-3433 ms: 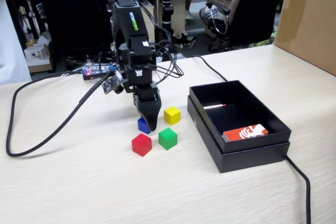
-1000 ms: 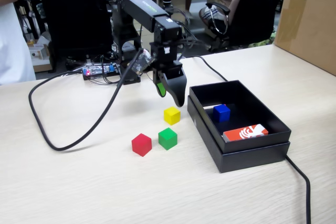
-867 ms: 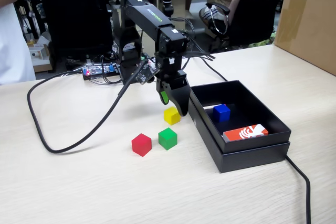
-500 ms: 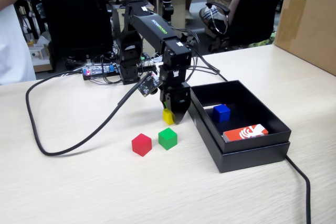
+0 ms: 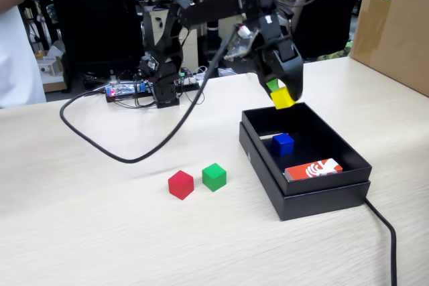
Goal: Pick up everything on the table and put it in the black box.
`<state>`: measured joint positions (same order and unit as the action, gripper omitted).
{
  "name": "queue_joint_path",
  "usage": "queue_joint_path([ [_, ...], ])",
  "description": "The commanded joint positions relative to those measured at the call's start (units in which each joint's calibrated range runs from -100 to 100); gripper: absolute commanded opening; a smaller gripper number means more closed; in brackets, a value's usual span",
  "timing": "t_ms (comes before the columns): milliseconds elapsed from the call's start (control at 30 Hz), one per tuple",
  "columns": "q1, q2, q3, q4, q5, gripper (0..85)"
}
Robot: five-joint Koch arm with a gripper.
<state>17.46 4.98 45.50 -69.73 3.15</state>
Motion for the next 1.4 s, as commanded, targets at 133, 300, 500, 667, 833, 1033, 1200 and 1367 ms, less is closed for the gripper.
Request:
queue_joint_path([
  [133, 0.88, 12.4, 4.72, -0.38, 0.93, 4.4],
  [300, 1.03, 13.09, 3.18, -5.31, 1.66, 27.5],
  [500, -0.49, 1.61, 3.0, -5.57, 1.56, 28.1],
  [667, -4.25, -14.34, 0.19, -5.57, 0.1, 27.9],
  [833, -9.33, -19.5, -4.16, -5.57, -3.17, 30.7],
  [1033, -14.07, -13.76, -9.15, -5.57, -6.15, 41.6],
  [1200, -15.53, 0.93, -5.7, -5.57, -6.4, 42.2],
  [1367, -15.97, 12.74, 0.73, -5.57, -6.25, 42.7],
])
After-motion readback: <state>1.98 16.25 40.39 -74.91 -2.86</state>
